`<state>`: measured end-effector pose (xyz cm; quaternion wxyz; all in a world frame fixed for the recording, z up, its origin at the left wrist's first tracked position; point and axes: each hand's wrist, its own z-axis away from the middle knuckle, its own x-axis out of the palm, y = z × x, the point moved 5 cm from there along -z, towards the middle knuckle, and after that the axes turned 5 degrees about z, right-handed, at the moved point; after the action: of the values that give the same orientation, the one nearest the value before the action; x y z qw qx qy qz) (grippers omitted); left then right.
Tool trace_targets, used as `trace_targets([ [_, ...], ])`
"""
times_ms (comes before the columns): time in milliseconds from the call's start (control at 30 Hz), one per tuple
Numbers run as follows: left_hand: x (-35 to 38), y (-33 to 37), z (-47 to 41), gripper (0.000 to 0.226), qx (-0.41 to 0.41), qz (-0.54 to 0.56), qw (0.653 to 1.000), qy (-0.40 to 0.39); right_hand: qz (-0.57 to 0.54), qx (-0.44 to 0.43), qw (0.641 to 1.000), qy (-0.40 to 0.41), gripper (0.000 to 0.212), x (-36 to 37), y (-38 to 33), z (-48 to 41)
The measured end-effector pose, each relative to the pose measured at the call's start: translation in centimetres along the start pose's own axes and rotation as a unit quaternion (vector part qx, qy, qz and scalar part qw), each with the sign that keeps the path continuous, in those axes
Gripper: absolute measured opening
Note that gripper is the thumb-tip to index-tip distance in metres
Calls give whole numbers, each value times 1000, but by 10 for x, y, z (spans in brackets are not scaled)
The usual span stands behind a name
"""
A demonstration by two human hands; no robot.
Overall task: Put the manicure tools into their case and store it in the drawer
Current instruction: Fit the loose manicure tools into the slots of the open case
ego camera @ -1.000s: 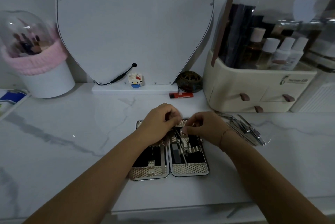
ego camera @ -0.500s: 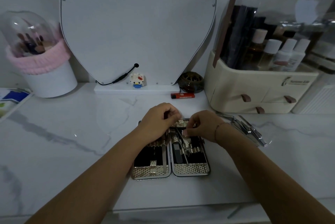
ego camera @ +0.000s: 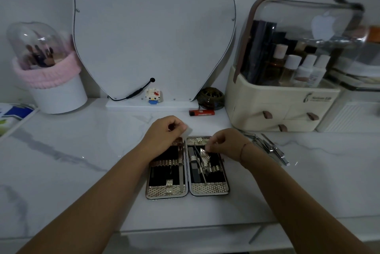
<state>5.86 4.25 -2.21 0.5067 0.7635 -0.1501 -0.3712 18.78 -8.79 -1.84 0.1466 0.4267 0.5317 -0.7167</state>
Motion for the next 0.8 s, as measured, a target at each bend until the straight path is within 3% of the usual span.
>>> trace_targets([
  [133, -15, -7, 7, 10, -9, -5, 1000, 2, -28, 30, 986, 159, 5, -40, 33, 12],
  [267, -18, -27, 20, 15, -68, 109, 992, -4, -3, 82, 966, 247, 11, -75, 67, 26],
  [333, -16, -30, 19, 18, -55, 73, 996, -2, 2, 62, 971, 233, 13, -73, 61, 29],
  [467, -9, -22, 14, 24, -22, -28, 999, -13, 51, -63, 992, 97, 15, -30, 10, 28],
  [533, -8, -23, 14, 26, -11, -51, 999, -13, 95, -93, 989, 67, 16, -8, -3, 20],
  [633, -9, -26, 13, 28, -6, -49, 999, -8, 99, -69, 990, 72, 8, 5, -3, 8],
  [733, -9, -28, 11, 29, -6, -53, 999, -10, 57, -54, 996, 33, 19, 10, -1, 4],
  [800, -8, -30, 10, 30, -3, -67, 998, -15, 29, -47, 998, 24, 13, 9, 0, 3],
])
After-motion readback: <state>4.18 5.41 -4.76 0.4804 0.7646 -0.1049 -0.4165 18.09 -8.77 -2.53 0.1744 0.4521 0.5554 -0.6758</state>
